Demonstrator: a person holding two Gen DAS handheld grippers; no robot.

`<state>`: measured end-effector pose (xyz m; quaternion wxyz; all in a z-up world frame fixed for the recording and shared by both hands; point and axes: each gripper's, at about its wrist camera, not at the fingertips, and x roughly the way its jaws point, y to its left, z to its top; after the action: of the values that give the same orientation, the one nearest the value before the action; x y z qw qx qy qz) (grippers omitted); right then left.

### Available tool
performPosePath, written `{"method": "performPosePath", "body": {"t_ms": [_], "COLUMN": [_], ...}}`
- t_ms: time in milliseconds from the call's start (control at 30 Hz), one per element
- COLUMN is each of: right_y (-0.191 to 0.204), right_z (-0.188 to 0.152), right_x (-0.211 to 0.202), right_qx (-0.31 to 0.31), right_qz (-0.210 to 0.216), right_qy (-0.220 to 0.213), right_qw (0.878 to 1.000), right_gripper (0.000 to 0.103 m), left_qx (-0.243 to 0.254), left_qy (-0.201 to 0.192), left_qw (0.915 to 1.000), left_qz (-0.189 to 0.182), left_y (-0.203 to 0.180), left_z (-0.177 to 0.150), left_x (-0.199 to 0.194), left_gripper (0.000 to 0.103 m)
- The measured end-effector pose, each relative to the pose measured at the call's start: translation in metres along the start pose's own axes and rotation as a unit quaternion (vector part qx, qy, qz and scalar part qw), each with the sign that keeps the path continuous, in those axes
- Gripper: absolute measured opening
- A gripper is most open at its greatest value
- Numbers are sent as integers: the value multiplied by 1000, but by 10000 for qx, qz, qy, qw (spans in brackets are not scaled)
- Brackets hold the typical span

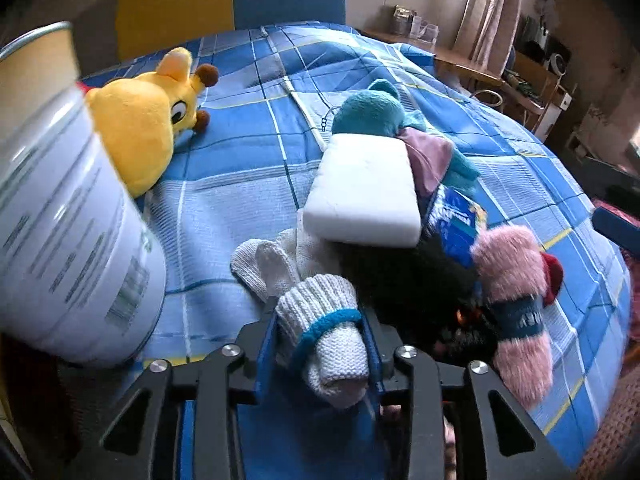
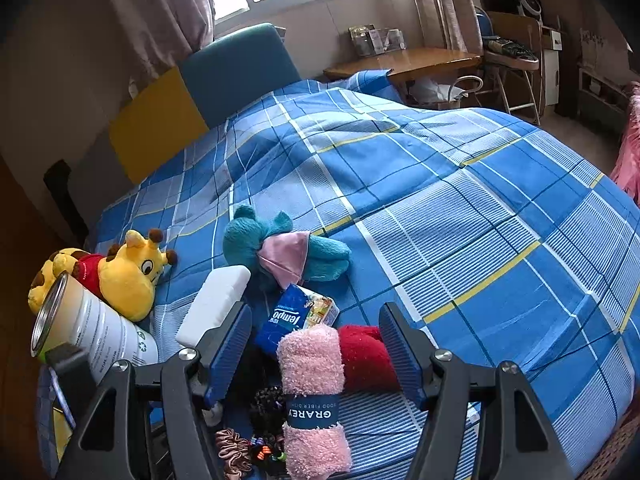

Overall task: Organize soft objects
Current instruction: 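Grasp the white knit gloves with the left gripper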

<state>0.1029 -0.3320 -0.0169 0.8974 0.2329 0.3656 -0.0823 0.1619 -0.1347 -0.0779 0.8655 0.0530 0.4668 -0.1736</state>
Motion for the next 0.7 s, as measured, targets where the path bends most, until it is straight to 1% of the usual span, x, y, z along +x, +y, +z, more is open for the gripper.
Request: {"method": "performPosePath", "body": {"t_ms": [100, 267, 333, 367, 400, 500, 600, 700], "right_y": [1, 2, 3, 4, 5, 7, 7, 7], "right_z": [0, -2, -2, -3, -3, -4, -6, -9], "right_x": [1, 2, 2, 2, 2, 3, 7, 13], "right_qx": [-26, -71, -85, -104, -137, -166, -175, -173], "right_qz": [-18, 0, 21, 25, 24, 5, -8, 67], "right_qy": [31, 76, 85, 90, 94, 132, 241, 443], "right_qw": [10000, 9999, 9999, 9999, 9999, 9998, 9996, 9988], "right_gripper": [67, 67, 67, 65, 62, 57, 51, 50], "left_qx": [19, 171, 248, 226, 190, 340, 439, 460], "left_qy": [-126, -405, -413, -337, -362, -578, -662, -736], "left_qw": [9998, 9981, 9973, 9975, 9976, 9955, 9941, 9939], "left_qz": [119, 437, 553, 570, 552, 673, 738, 680], "left_y": [4, 9, 9, 11, 13, 8, 5, 7], "left_z": [-17, -52, -67, -75, -84, -99, -103, -106], "left_x": [-21, -54, -57, -57, -58, -63, -59, -56], "left_gripper": [36, 36, 36, 36, 37, 37, 37, 37]}}
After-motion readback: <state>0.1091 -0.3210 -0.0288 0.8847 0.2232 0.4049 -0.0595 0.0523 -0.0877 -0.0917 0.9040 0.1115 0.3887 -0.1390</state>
